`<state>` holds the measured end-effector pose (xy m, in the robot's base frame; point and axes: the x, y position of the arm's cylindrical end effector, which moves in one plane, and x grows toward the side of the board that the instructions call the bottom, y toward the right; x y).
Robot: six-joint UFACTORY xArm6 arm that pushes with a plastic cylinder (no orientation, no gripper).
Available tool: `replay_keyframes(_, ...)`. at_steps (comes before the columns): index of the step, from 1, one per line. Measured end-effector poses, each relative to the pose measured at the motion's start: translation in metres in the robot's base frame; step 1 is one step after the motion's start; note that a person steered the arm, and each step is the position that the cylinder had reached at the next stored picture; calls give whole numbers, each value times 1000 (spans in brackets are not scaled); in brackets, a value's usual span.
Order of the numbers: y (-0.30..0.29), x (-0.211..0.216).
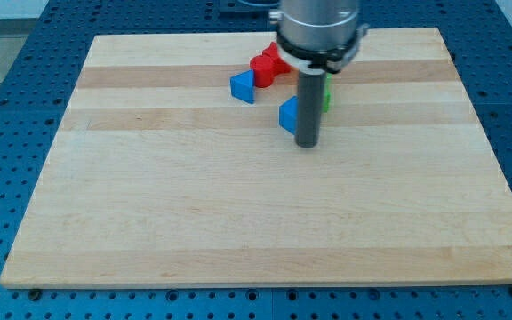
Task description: Keep the blue cube in between the blue triangle and green star
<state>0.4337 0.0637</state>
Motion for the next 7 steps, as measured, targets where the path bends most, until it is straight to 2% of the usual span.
replay_keyframes(1, 5, -2)
replay_keyframes(2, -27, -6)
replay_keyframes(5, -55, -54)
replay_keyframes(6, -55, -54)
replay_keyframes(7, -74, -24)
